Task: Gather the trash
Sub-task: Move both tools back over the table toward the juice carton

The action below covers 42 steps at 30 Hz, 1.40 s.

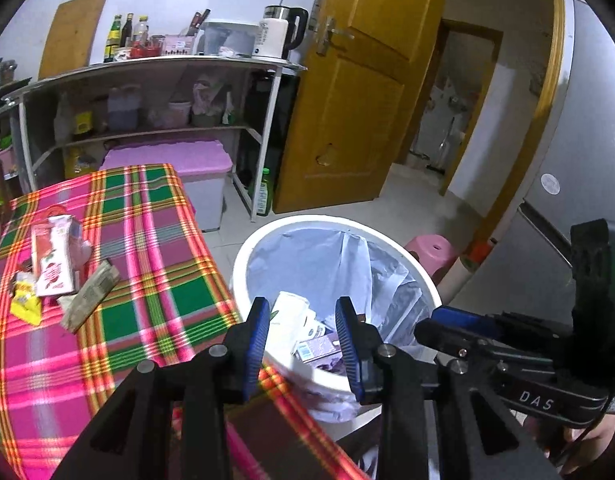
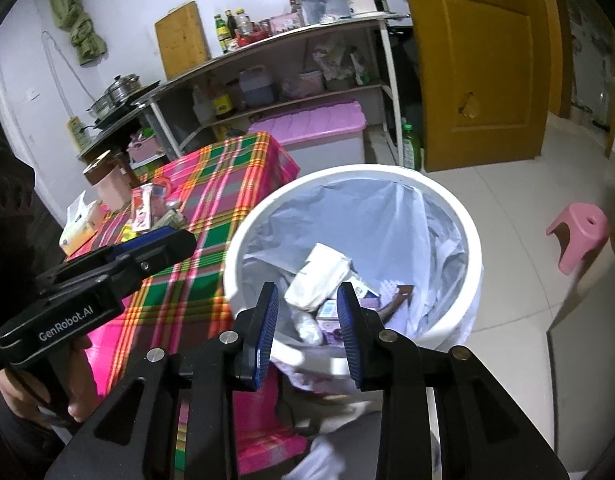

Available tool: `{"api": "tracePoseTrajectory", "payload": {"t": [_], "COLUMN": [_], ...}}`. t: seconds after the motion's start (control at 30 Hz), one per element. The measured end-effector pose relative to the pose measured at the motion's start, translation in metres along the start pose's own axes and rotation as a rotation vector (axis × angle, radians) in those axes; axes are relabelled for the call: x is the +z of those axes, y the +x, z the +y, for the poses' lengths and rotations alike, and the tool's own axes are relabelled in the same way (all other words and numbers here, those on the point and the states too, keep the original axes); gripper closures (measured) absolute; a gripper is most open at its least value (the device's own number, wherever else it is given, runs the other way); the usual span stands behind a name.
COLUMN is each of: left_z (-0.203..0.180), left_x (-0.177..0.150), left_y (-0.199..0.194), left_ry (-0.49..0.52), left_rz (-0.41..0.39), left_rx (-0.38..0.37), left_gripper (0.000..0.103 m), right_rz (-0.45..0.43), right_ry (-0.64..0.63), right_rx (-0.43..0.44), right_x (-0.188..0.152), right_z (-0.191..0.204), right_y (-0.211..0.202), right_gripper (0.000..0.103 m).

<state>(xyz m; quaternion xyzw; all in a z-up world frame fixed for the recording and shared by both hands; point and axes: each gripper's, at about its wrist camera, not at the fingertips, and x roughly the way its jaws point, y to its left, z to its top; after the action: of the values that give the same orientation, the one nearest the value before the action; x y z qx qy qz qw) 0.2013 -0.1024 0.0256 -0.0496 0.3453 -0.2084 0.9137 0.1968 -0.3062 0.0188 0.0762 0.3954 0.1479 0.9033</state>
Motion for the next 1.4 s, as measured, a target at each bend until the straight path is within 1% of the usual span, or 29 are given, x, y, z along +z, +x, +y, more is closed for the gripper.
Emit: {"api": "tracePoseTrajectory", "payload": {"t": [0.2, 0.73, 1.07, 1.4], "left_z": [0.008, 0.040, 0.065, 0.095], "left_x": [-0.011, -0.033, -0.045, -0.047], "left_y": [-0.023, -0.066, -0.081, -0.090], "left_ry": [-0.009, -0.057, -0.097, -0.146], "left_rz": [-0.021, -0.052, -0.055, -0.067], "left_rx": [0.028, 0.122, 0.181, 0.240], "left_gripper": [0.069, 0.069, 0.069, 0.069], "right_rz": [-0.006, 0.001, 0.020, 0.037], "right_ry": [-0.037, -0.114, -0.140, -0.154], "right_rx": [0.024, 0.093, 0.141, 0.176], "right_x": [-0.003, -0.010, -0.010, -0.005], "right_z": [0.019, 0.062, 0.082, 0.099], "right_y": [-0.006, -0.006, 0.003, 0.019], "right_gripper": [0.071, 0.071, 0.071, 0.071]}}
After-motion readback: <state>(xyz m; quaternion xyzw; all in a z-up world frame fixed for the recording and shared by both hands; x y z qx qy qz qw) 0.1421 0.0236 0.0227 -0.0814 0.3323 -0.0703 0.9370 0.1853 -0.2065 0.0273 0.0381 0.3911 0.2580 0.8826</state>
